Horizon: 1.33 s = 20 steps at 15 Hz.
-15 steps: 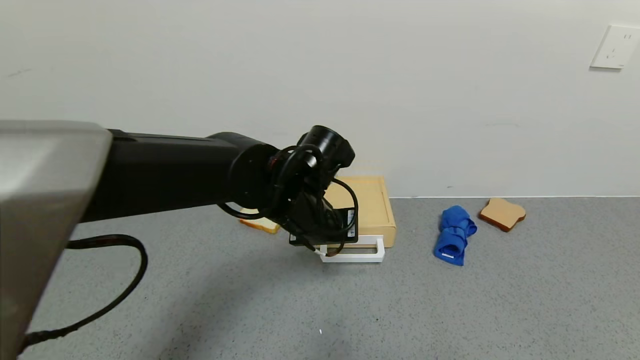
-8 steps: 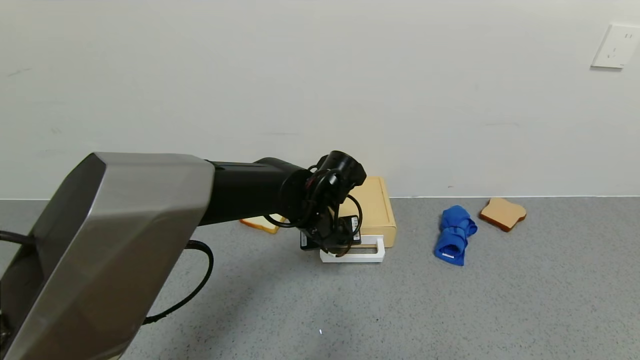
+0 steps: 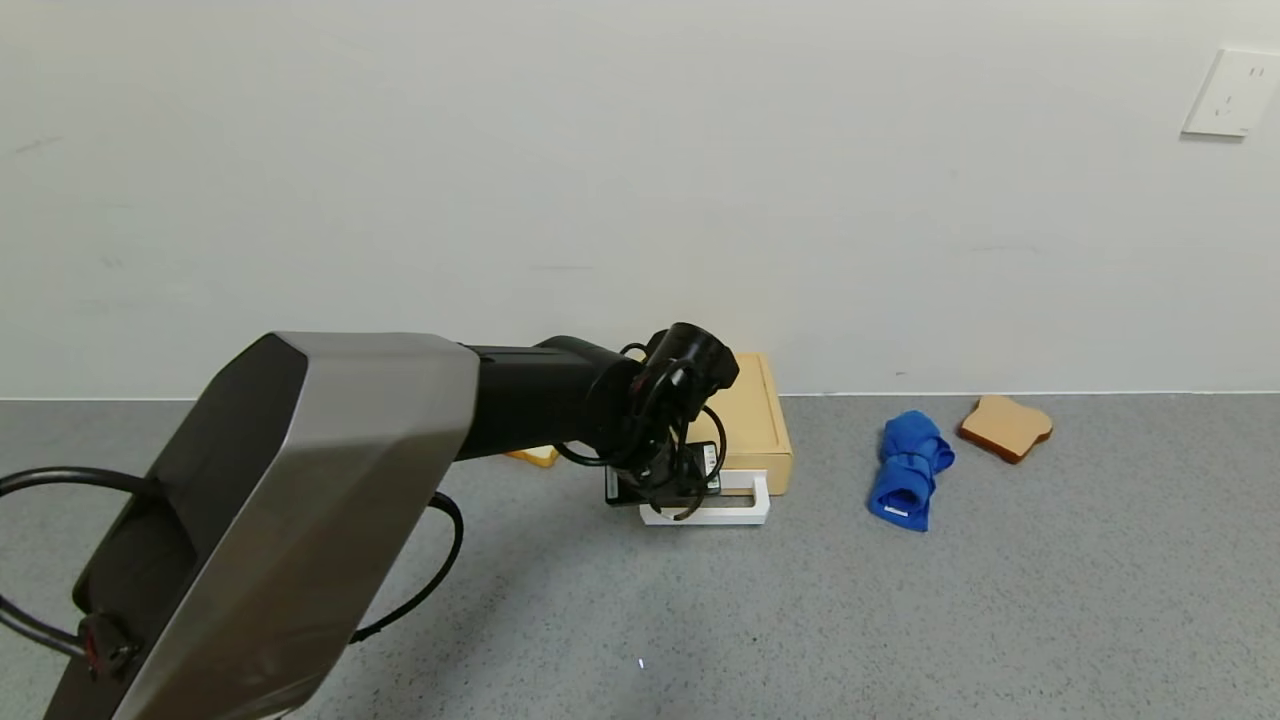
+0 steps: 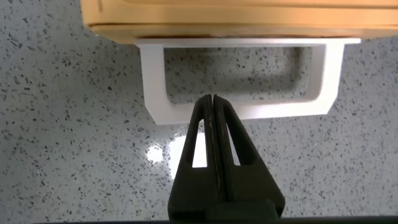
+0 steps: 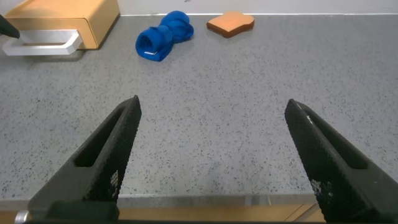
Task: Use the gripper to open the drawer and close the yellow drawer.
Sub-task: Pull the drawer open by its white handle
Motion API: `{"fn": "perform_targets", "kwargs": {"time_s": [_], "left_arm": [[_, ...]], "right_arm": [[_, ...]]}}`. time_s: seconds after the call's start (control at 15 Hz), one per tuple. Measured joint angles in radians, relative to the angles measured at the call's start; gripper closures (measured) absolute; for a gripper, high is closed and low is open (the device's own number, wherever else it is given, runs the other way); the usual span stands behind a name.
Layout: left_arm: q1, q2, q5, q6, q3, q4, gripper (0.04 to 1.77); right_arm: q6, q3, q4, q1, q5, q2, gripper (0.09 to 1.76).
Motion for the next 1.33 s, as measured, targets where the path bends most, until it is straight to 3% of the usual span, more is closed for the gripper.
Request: {"fn": "perform_targets", "kwargs": {"time_s": [0.87,1.33], "left_arm": [[0.006,0.06,-0.001,0.008,-0.024,-0.038,1.7],[0.002,0.069,-0.033,0.009,-0.024,-0.009,1.7]], "right_arm": [[0.0,0.0,0.0,0.0,0.0,0.0,0.15],[0.0,0.0,0.0,0.0,0.0,0.0,0.15]]}}
